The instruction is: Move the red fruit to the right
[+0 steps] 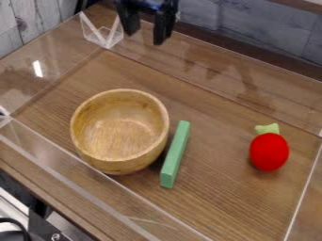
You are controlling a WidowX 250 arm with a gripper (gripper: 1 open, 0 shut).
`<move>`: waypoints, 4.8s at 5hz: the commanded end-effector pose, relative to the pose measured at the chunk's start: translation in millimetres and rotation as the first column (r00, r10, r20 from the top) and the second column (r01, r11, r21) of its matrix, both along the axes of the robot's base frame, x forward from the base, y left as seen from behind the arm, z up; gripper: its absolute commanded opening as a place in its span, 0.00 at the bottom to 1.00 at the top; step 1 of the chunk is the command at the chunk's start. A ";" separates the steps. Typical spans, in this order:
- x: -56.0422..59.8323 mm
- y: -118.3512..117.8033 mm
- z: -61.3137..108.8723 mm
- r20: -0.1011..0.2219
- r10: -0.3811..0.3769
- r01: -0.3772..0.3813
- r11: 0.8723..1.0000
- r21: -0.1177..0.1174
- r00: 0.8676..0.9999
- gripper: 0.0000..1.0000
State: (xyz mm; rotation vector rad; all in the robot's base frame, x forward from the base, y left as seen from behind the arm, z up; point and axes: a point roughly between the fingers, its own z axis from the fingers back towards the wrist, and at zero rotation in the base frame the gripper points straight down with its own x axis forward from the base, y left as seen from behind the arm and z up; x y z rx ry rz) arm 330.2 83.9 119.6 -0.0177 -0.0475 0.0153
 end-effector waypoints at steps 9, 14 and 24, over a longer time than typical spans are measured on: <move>-9.2 14.6 21.5 0.213 0.037 -0.049 0.998 0.050 0.976 1.00; 14.0 28.5 8.6 0.237 -0.093 0.078 0.994 0.070 0.967 1.00; -5.4 21.3 16.4 0.170 -0.050 0.050 0.999 0.000 0.984 1.00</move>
